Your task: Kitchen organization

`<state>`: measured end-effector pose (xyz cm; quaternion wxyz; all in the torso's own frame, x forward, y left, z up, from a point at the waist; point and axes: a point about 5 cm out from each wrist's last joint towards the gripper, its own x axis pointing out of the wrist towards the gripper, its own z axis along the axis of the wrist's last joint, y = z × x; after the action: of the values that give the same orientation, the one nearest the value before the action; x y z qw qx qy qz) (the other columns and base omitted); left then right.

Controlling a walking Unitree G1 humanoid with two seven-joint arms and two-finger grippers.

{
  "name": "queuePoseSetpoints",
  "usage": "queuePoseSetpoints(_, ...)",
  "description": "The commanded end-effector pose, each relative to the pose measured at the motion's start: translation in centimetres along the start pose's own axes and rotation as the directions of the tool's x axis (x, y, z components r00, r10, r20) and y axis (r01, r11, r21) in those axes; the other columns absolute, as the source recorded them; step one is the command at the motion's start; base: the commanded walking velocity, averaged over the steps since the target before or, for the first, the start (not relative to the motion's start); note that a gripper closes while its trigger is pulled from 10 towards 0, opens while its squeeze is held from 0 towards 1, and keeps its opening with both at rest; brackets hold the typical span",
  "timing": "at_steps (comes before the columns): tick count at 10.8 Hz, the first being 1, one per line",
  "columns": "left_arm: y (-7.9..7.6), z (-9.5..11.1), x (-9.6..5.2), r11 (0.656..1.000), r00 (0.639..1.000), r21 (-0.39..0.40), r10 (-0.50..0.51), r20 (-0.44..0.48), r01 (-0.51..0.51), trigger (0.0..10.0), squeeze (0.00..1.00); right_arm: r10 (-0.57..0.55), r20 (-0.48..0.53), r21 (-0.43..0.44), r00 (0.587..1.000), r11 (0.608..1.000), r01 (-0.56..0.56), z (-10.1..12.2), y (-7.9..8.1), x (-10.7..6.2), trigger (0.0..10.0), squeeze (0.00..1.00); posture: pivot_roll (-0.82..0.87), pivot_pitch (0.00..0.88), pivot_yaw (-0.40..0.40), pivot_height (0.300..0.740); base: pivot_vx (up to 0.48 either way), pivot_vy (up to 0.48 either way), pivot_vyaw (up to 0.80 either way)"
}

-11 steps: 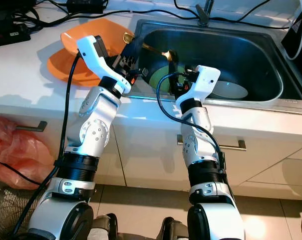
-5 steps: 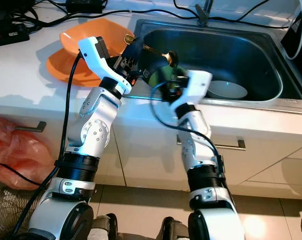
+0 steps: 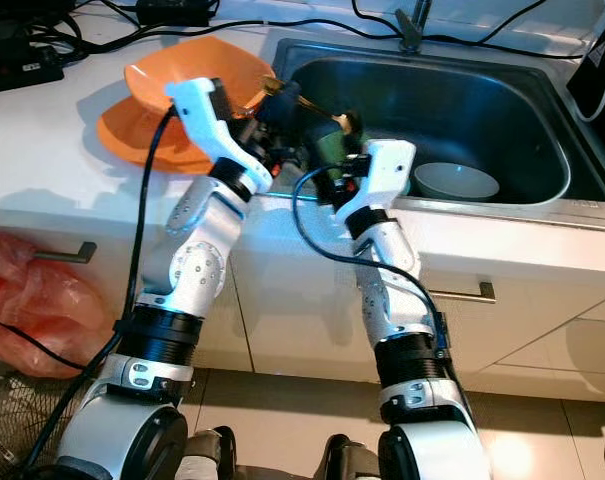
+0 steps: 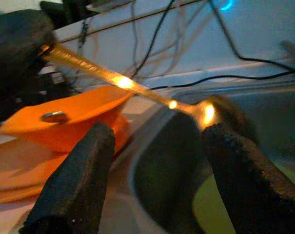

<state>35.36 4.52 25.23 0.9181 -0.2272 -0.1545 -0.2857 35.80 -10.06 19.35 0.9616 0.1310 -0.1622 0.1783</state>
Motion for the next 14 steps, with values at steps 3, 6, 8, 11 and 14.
queuePoseSetpoints(3, -1.6, -1.6, 0.1, 0.998, 0.995, 0.008, -0.064, -0.072, 0.064, 10.0, 0.00, -0.050, 0.050, -0.056, 0.997, 0.997, 0.053, 1.2, -0.8, 0.3, 10.0, 0.00, 0.07, 0.126, -0.028, 0.740, 0.000, 0.000, 0.00)
queuePoseSetpoints(6, -2.0, -2.0, 0.0, 0.996, 0.992, 0.019, -0.087, -0.096, 0.090, 10.0, 0.00, -0.030, 0.051, -0.059, 0.998, 0.998, 0.033, 1.1, -0.3, 0.5, 10.0, 0.00, 0.07, 0.123, -0.028, 0.740, 0.000, 0.000, 0.00)
queuePoseSetpoints(8, -2.2, -2.2, -0.1, 0.994, 0.989, 0.027, -0.101, -0.110, 0.104, 10.0, 0.00, -0.030, 0.052, -0.060, 0.998, 0.998, 0.033, 1.0, -0.1, 0.5, 10.0, 0.00, 0.08, 0.122, -0.028, 0.740, 0.000, 0.000, 0.00)
queuePoseSetpoints(11, -2.7, -2.5, -0.1, 0.990, 0.982, 0.045, -0.130, -0.135, 0.137, 10.0, 0.00, -0.023, 0.047, -0.063, 0.999, 0.998, 0.026, 0.8, 0.0, 0.6, 10.0, 0.00, 0.08, 0.116, -0.028, 0.740, 0.000, 0.000, 0.00)
queuePoseSetpoints(14, -3.0, -2.5, -0.2, 0.986, 0.978, 0.053, -0.151, -0.141, 0.160, 10.0, 0.00, -0.022, 0.029, -0.065, 0.999, 0.998, 0.024, 0.4, 0.0, 0.5, 10.0, 0.00, 0.08, 0.116, -0.029, 0.740, 0.000, 0.000, 0.00)
